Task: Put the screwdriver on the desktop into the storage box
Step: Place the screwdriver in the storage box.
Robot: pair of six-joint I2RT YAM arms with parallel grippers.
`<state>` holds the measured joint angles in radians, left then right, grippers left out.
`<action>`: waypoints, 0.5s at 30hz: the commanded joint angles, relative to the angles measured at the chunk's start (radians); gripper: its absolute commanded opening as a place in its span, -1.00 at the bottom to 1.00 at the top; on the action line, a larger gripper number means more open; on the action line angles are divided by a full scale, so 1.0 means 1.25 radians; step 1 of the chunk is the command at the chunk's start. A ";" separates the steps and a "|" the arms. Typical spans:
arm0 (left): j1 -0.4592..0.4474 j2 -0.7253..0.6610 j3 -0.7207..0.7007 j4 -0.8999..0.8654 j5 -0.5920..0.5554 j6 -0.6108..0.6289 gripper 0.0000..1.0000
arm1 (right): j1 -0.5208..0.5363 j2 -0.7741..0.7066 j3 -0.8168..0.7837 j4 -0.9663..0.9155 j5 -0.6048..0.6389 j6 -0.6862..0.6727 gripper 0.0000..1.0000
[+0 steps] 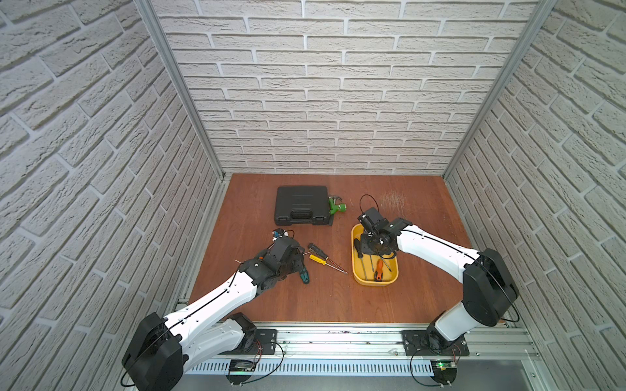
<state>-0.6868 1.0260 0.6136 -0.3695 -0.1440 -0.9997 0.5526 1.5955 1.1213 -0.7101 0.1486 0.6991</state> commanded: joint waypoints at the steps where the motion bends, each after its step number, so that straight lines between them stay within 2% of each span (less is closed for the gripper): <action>1: 0.006 0.001 -0.016 0.022 0.002 -0.003 -0.12 | -0.004 -0.004 -0.007 0.019 0.001 -0.007 -0.77; 15: 0.007 -0.002 -0.015 0.022 0.002 -0.002 -0.12 | -0.004 -0.012 -0.007 0.015 0.009 -0.009 -0.35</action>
<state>-0.6868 1.0260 0.6075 -0.3668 -0.1436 -0.9997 0.5522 1.5955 1.1213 -0.7067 0.1490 0.6983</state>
